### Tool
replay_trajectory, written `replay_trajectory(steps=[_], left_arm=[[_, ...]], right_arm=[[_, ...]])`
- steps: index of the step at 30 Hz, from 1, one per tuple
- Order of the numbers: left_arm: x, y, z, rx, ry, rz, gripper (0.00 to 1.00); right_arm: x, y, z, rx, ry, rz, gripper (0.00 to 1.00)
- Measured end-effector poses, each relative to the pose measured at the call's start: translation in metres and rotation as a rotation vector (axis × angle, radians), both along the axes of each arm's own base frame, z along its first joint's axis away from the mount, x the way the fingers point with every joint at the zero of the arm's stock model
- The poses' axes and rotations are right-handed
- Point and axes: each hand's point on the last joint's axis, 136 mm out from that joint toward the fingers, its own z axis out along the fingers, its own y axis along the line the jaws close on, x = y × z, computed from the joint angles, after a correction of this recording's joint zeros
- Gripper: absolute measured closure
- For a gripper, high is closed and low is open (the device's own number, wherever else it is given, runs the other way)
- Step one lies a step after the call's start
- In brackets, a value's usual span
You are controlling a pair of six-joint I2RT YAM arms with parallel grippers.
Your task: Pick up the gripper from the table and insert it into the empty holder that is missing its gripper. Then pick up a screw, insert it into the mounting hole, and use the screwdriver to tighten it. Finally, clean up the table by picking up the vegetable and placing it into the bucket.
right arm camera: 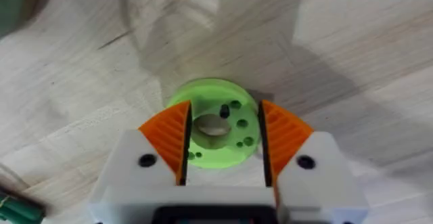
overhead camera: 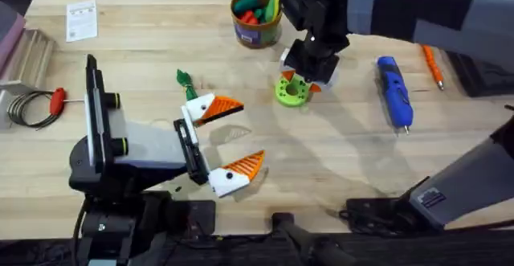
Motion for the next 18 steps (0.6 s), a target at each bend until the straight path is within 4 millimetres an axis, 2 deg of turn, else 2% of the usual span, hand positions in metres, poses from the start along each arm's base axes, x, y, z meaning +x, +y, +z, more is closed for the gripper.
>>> replay_trajectory(steps=[8,18], left_arm=[[0.0,0.0,0.0,0.0,0.0,0.0,0.015],[0.0,0.0,0.0,0.0,0.0,0.0,0.015]], right_arm=[[-0.006,-0.007,0.005,-0.038,0.028,-0.002,0.444],[0.005,0.005,0.012,-0.017,-0.029,0.014,0.454]])
